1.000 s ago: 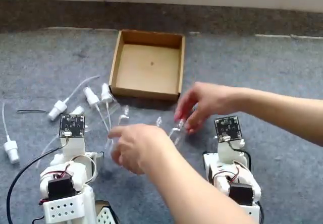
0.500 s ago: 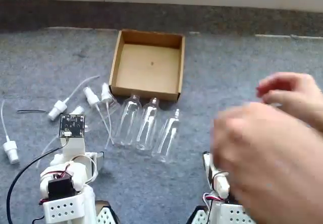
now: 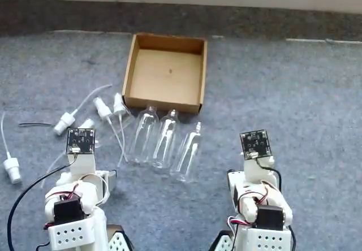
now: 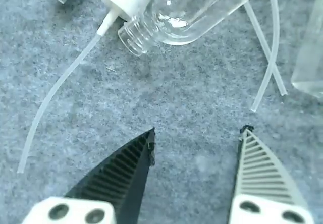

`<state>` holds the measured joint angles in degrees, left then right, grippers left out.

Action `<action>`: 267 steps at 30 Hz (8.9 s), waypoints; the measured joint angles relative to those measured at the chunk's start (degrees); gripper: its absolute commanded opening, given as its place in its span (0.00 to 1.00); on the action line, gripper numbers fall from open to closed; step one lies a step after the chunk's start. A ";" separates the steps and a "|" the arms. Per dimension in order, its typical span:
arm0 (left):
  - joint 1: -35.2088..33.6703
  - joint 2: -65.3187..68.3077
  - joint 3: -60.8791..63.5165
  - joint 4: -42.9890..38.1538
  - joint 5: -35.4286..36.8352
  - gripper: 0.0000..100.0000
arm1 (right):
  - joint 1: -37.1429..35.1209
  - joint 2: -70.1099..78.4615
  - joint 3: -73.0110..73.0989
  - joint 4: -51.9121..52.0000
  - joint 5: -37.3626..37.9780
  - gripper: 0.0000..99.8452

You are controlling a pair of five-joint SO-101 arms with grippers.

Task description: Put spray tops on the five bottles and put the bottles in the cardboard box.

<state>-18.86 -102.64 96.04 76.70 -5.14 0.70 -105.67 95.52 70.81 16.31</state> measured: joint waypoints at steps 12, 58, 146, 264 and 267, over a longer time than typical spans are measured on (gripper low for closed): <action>0.00 0.00 0.00 0.00 0.00 0.25 | 0.00 0.00 0.00 0.00 0.00 0.01; 0.00 0.00 0.00 0.00 0.00 0.25 | 0.00 0.00 0.00 0.00 0.00 0.01; 2.73 -0.09 0.00 0.00 0.00 0.25 | 2.46 0.79 -8.18 -12.48 0.00 0.01; -2.81 0.00 -5.98 -5.10 -20.75 0.25 | -6.95 131.25 -115.78 13.36 -5.01 0.01; -5.54 1.85 -15.38 -4.40 -21.45 0.25 | -6.24 131.25 -120.97 16.70 -4.75 0.01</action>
<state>-24.40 -100.79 80.66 72.31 -26.59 -5.54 25.58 -25.45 87.52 11.56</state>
